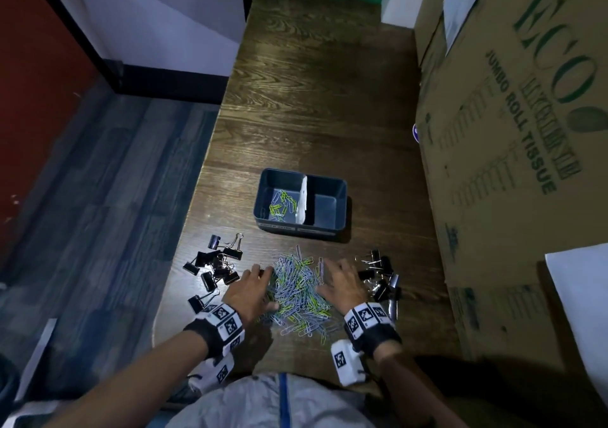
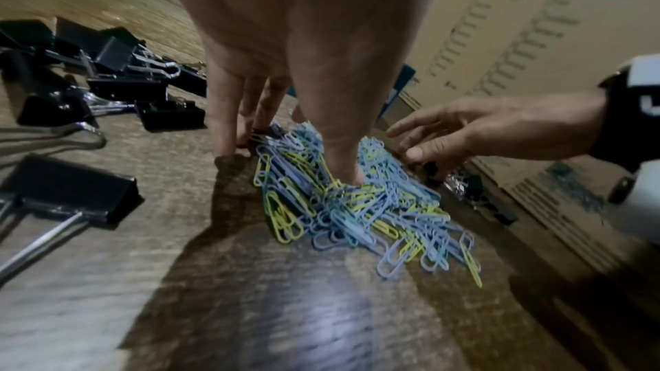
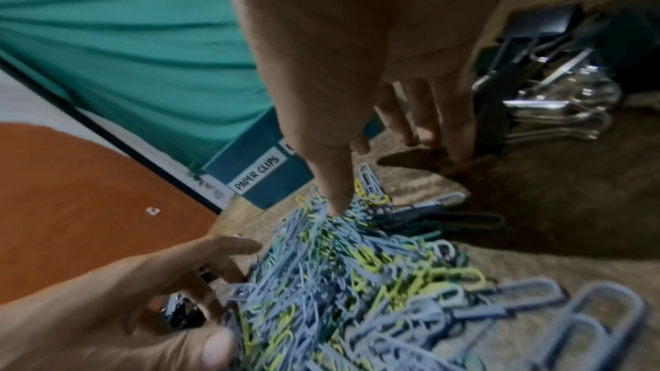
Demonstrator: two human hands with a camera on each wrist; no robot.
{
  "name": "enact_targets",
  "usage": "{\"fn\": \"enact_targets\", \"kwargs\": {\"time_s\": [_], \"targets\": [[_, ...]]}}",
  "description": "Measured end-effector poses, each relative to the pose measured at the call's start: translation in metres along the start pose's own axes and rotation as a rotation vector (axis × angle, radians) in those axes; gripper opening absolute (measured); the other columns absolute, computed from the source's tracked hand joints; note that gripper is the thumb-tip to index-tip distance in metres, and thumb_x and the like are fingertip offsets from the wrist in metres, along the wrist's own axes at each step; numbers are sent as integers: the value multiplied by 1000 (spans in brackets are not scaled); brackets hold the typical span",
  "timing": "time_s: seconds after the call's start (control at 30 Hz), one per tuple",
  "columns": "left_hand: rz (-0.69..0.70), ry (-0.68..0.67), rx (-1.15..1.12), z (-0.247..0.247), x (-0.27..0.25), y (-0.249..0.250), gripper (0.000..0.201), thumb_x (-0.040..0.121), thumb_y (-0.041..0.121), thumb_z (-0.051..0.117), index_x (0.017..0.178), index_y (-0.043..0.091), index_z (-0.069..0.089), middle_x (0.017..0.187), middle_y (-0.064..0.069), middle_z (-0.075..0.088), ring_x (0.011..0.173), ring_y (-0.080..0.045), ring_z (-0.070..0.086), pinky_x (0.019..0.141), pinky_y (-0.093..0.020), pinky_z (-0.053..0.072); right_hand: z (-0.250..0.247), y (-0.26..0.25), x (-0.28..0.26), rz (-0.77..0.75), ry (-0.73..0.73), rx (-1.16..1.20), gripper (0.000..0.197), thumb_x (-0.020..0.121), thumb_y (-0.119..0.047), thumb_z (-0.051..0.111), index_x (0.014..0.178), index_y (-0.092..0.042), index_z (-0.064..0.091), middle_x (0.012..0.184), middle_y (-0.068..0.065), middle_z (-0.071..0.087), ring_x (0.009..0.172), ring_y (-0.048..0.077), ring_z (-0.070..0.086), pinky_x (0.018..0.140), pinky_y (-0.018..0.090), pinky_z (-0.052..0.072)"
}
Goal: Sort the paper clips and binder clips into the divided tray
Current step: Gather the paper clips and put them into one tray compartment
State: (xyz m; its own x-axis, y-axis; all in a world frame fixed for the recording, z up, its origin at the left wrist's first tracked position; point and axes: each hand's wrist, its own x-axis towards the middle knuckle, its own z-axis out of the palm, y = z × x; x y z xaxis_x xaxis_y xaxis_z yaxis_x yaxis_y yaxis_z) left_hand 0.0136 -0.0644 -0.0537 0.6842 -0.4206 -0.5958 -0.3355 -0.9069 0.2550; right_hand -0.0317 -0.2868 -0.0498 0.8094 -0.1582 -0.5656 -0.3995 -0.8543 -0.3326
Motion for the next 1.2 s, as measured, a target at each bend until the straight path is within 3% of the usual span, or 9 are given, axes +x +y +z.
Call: {"fn": "enact_targets", "kwargs": {"time_s": [0.07,0.17,0.37,0.57,0.67,0.77,0.93,1.13,1.2], "targets": [[37,14,42,4,1,5,86,83,48,67,147,22,15,144,-12,31,128,-29,39,94,-43,49,6,0,-3,10,-32,2,81,87,-43,70,153,-35,24,147,8,31,140,32,29,109,58,37],[107,10,85,10,7,11,82,86,37,67,148,21,16,144,-13,30,124,-29,41,90,-42,52,14,-12,-6,-48,-40,-43,80,86,-30,74,151,-36,28,146,5,30,137,30,34,108,51,39],[215,147,-11,14,13,9,57,84,15,69,135,19,44,127,-10,50,98,-26,60,78,-31,52,25,-29,-8,-90,65,-105,66,84,-6,70,141,-24,41,143,7,34,128,31,42,102,47,46],[230,146,-135,3,9,10,13,92,11,60,103,17,63,95,-3,65,83,-18,65,73,-20,51,23,-32,-3,-52,93,19,47,88,1,65,129,-20,58,143,4,44,120,30,56,100,43,50],[208,137,-199,1,9,7,13,91,8,61,92,20,62,87,1,64,75,-11,62,59,-10,42,20,-31,0,-42,101,49,30,87,1,67,111,-18,67,127,2,57,105,25,63,92,38,55],[194,137,-251,-6,7,6,11,91,11,62,94,20,66,84,4,64,69,-5,60,56,-10,43,17,-28,1,-9,101,101,28,85,8,66,91,-19,70,111,1,63,96,21,65,84,31,57],[260,213,-259,-27,-1,6,4,90,19,65,87,20,67,80,7,64,68,-6,62,60,-14,45,1,-26,-4,19,74,161,23,89,4,65,98,-14,75,111,5,72,99,20,68,84,26,55],[298,343,-349,-69,-10,6,2,89,16,67,90,16,68,78,8,66,69,7,60,57,-7,46,-22,-27,-14,31,109,174,17,89,-4,69,95,-18,76,107,2,74,96,19,69,84,31,58],[268,394,-373,-93,-11,11,6,90,20,64,91,16,68,78,7,66,68,2,62,55,-7,44,-32,-29,-18,6,115,186,16,88,-4,69,94,-17,77,104,1,74,94,17,69,83,29,57]]}}
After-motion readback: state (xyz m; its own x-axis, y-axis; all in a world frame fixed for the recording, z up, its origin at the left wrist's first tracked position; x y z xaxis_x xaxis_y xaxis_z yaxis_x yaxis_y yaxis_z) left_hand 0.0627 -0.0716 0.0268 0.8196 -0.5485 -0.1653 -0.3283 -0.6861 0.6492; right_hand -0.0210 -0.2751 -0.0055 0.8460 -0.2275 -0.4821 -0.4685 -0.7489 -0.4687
